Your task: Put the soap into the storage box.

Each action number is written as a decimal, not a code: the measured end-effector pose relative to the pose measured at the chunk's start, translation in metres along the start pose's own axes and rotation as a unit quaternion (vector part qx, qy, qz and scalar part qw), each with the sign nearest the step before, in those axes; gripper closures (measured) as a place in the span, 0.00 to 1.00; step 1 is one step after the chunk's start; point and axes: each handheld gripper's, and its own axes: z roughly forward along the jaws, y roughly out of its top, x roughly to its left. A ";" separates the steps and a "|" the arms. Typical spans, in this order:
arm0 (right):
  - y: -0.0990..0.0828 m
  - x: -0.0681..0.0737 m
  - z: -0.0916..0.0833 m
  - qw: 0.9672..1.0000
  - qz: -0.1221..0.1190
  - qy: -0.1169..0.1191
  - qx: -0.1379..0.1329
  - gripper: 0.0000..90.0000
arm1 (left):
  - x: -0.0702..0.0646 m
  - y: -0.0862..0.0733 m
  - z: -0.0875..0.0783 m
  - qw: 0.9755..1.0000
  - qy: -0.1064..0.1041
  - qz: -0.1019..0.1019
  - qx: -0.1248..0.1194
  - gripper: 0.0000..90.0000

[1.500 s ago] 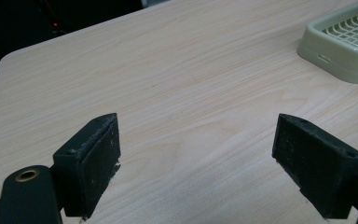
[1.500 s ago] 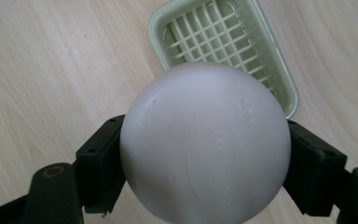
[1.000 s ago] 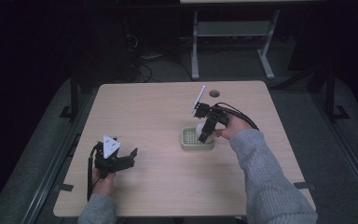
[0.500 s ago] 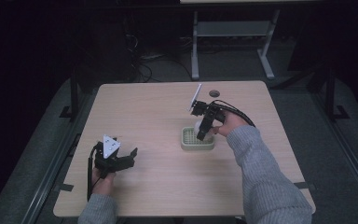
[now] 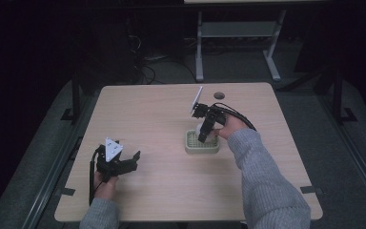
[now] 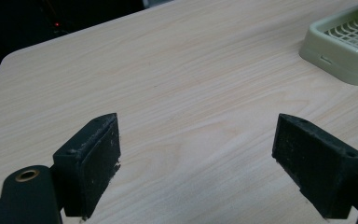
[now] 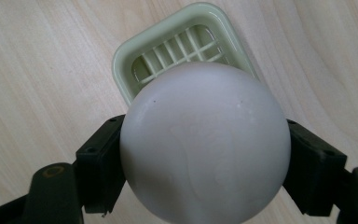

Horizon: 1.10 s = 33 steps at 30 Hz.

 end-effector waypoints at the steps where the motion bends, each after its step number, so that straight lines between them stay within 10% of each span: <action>1: 0.001 0.000 0.001 1.000 0.000 0.000 0.001 0.26 | 0.000 0.000 0.000 1.000 0.000 0.002 -0.001 0.16; 33: 0.007 -0.003 0.034 1.000 0.011 0.003 0.021 0.26 | 0.000 0.000 0.000 1.000 -0.001 0.000 -0.001 0.16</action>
